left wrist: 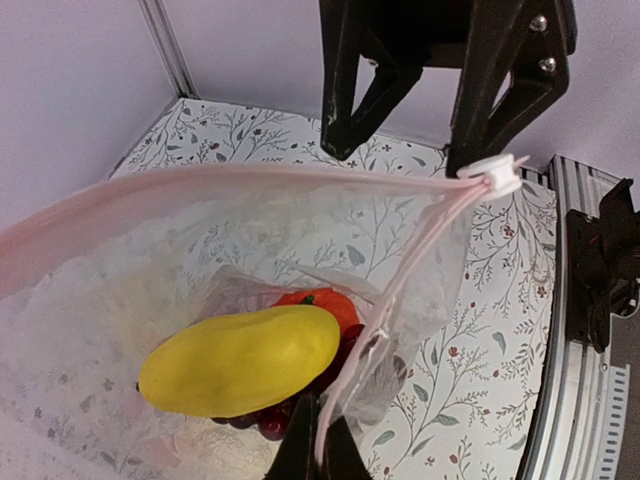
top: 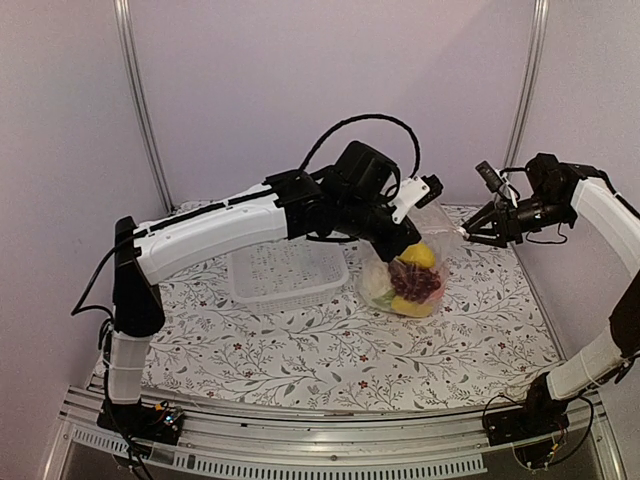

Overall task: Place the food in the zip-top bag and seal the zipper
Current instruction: Pass from the left arm to the right

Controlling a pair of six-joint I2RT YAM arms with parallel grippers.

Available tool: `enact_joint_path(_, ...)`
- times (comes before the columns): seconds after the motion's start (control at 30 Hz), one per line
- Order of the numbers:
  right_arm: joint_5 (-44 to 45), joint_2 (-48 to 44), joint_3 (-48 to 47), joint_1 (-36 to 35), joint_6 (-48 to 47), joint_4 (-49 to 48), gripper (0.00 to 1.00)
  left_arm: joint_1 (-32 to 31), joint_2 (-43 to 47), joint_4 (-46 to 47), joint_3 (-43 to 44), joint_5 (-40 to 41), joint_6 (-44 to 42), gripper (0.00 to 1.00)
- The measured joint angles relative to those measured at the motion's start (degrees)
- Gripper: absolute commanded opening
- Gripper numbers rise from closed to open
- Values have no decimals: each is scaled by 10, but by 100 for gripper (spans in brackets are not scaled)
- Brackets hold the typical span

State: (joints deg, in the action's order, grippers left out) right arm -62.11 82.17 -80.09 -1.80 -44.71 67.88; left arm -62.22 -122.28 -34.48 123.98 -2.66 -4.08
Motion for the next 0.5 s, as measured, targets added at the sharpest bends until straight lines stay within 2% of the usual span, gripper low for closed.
enact_joint_path(0.5, 63, -80, 45, 0, -28, 32, 58, 8, 0, 12, -2, -21, 14, 1)
